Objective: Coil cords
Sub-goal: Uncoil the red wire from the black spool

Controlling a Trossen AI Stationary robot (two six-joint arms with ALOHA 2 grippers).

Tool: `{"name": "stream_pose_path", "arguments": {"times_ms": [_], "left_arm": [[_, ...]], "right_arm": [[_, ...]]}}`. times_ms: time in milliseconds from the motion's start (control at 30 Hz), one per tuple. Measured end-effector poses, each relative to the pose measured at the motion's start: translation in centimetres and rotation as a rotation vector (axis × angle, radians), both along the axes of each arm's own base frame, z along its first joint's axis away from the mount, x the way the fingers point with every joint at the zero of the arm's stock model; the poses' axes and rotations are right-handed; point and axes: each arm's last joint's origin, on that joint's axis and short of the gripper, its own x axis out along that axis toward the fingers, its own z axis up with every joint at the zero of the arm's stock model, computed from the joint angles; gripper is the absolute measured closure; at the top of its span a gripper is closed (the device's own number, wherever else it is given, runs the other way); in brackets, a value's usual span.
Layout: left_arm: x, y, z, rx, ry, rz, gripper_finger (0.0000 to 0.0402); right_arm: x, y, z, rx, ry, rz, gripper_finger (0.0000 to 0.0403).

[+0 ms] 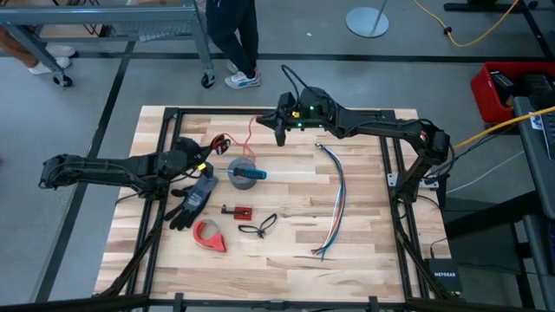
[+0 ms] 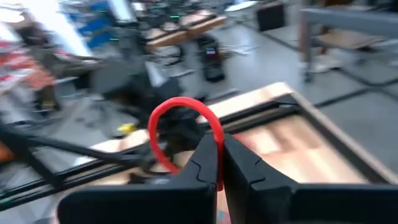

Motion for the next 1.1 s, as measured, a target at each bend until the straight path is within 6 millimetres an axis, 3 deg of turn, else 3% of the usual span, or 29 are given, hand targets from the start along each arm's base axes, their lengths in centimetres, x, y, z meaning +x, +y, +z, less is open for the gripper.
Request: {"name": "stream_pose_path", "arguments": {"times_ms": [200,700,867,1100], "left_arm": [[-0.4,0.3,0.2,0.080,0.009,0.152,0.0401],[-0.9,0.6,0.5,0.200,0.017,0.384,0.0401],[-0.9,0.7,0.7,0.209,-0.010,0.413,0.0401],[-0.5,0.7,1.9,0.222,-0.106,0.410,0.0401]], "right_arm": [[0.1,0.9,0.1,0.080,-0.016,0.183,0.0395],[0.9,5.9,-0.4,0.140,0.042,0.487,0.0392],[0.7,6.9,-2.0,0.185,0.216,0.457,0.0396],[-0.6,6.7,-4.7,0.135,0.538,0.146,0.0396]]}}
